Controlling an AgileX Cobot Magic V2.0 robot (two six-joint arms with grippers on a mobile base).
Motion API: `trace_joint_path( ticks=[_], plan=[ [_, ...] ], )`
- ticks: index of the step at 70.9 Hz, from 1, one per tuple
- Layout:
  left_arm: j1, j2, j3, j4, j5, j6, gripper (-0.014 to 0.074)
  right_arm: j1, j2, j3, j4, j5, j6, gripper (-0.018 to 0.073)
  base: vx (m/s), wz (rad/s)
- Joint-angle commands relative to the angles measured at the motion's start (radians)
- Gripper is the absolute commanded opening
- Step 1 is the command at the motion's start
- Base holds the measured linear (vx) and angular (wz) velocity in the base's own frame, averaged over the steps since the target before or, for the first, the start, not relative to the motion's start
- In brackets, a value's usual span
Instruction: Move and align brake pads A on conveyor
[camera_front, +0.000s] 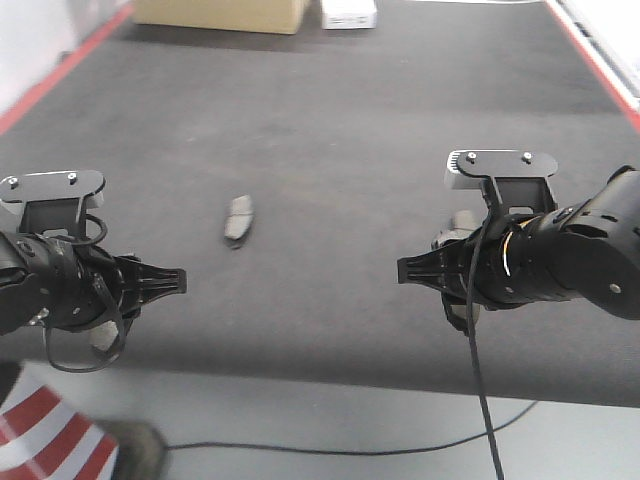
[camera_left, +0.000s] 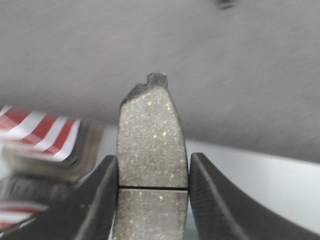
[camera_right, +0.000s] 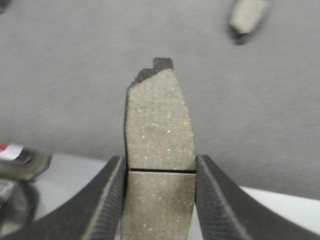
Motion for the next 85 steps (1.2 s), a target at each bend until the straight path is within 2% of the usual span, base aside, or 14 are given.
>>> trace_joint_path(
  ticks=[1,85],
  plan=[
    [-0.004,-0.034,-0.026,0.029,-0.036,-0.002,0.0104,-0.001,-0.036,-0.028,-0.030,-0.054,-0.001,-0.0006,0.13,-0.32],
    [-0.004,-0.034,-0.026,0.029,-0.036,-0.002,0.0104,-0.001,-0.036,-0.028,-0.030,-0.054,-0.001,-0.0006,0.14,-0.07]
  ],
)
